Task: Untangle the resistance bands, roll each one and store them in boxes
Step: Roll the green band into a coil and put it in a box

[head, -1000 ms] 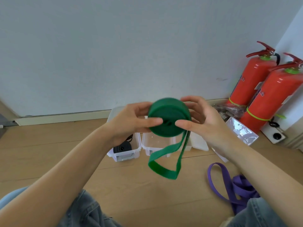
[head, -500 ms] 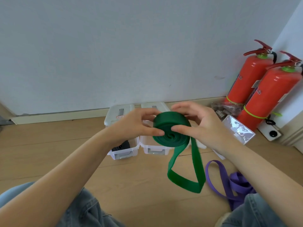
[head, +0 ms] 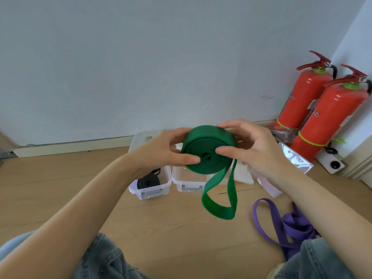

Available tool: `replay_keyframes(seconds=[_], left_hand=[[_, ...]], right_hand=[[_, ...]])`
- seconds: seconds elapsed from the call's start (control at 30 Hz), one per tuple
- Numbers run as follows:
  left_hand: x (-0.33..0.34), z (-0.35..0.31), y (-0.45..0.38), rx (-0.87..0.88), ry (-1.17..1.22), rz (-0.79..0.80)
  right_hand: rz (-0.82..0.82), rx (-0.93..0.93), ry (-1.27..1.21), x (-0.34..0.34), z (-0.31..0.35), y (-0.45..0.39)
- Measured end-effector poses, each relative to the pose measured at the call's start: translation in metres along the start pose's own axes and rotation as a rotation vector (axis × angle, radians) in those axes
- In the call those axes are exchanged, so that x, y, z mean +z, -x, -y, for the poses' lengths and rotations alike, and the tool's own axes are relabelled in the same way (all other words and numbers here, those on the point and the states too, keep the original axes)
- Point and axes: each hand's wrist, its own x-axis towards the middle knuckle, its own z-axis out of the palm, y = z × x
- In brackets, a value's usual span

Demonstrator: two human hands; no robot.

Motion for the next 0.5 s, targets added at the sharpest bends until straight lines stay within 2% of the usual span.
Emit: replay_keyframes(seconds=[0.1, 0.17, 0.33, 0.5], left_hand=[[0.0055, 0.0034, 0.0025, -0.035, -0.053, 0.016], [0.0056, 0.0044, 0.004, -0.046, -0.104, 0.004], [0.0063, 0.0063, 0.0032, -0.064, -0.105, -0.023], [0.0092, 0.0034, 0.0005, -0.057, -0.202, 0.065]], right_hand=[[0.07, -0.007, 0.116, -0.0002, 0.002, 0.0005], [0.111, 0.016, 0.11, -0.0018, 0.0011, 0.0016], [0.181, 0.168, -0.171, -0.0047, -0.0057, 0.003], [0.234, 0.149, 0.016, -0.007, -0.0042, 0.0024]])
